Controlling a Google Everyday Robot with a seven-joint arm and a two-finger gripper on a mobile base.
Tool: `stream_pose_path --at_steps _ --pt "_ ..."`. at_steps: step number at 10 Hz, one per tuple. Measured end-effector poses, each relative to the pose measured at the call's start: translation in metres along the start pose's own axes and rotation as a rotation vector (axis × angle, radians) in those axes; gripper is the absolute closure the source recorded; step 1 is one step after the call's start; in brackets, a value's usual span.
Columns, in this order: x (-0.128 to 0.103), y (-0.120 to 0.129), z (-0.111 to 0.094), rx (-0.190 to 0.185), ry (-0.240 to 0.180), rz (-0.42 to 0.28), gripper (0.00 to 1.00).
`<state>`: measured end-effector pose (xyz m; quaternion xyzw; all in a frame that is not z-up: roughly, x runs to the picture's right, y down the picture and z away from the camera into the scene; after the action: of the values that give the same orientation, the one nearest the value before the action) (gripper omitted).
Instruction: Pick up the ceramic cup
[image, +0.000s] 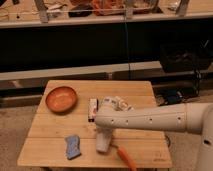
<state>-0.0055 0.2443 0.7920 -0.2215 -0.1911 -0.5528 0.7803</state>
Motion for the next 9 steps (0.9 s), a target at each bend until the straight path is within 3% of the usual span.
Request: stream_pose_path --at_steps 3,4,5,6,7,8,9 --pt "0.003 -0.003 -0.004 0.007 -0.013 -0.003 0.96" --pt "0.005 -0.003 -0.005 0.022 -0.027 0.0 1.0" --pt "0.006 -0.003 -0.006 0.065 -0.063 0.01 0.99" --pt "0.01 -0.001 -0.01 0.154 -0.132 0.026 0.92" --pt "0.011 0.001 -0.011 0.212 -0.169 0.03 0.9" --pt "0.011 0.0 -0.01 0.248 -0.182 0.025 0.92" --pt "0.009 -0.001 -0.009 0.252 -0.158 0.017 0.99"
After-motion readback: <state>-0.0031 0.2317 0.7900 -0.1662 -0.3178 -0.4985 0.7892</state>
